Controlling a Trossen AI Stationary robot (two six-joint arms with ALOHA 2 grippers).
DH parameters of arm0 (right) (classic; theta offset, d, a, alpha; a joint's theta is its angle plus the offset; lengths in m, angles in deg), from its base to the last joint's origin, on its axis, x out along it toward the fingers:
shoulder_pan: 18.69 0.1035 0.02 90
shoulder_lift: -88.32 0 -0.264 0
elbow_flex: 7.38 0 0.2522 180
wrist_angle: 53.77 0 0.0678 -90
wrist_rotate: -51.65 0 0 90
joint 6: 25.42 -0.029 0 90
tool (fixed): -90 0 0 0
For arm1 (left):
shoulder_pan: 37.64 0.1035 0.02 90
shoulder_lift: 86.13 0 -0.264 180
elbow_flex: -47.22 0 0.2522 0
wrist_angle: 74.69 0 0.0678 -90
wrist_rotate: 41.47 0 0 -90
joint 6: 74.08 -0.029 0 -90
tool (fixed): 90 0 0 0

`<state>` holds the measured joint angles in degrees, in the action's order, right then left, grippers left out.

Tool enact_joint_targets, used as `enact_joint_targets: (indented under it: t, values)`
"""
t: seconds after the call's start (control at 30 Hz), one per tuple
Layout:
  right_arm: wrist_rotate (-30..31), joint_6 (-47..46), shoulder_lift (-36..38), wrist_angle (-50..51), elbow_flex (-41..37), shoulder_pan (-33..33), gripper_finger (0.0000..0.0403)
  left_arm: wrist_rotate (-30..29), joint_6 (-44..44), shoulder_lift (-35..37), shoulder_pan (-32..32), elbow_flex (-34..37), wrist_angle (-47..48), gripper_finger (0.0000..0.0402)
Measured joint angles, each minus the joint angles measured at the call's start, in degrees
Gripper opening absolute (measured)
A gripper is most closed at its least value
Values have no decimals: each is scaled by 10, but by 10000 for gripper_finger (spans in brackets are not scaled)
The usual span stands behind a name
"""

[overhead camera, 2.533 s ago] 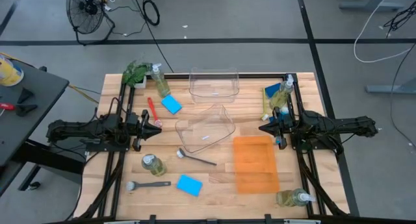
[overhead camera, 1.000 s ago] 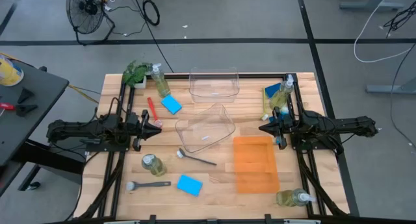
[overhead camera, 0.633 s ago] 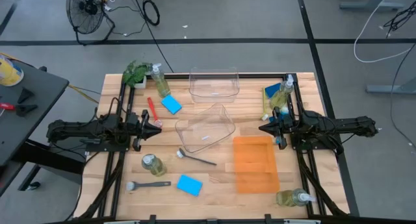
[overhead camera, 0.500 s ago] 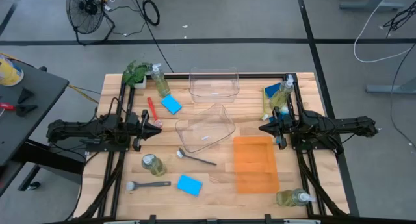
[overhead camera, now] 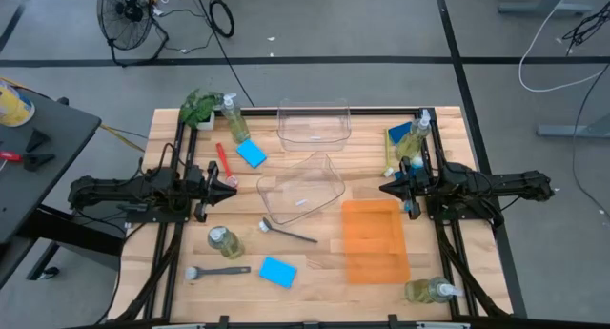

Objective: Pick & Place Kitchen Sink Supplies

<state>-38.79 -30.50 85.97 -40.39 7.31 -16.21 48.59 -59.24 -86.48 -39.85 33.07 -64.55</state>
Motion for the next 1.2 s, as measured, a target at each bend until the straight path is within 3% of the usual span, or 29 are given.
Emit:
enact_joint_targets:
  t: [0.47,0.8,0.97,1.2]
  values:
    - [-3,-5,0,-9,0,0,4,0,-4,0,0,0,0,37]
    - [-19,68,0,-187,0,0,4,-36,9,0,0,-2,-2,37]
    - [-14,55,0,-210,0,0,4,-63,51,0,0,-32,-3,37]
    - [0,7,-2,-208,0,0,4,27,11,0,0,-85,-1,37]
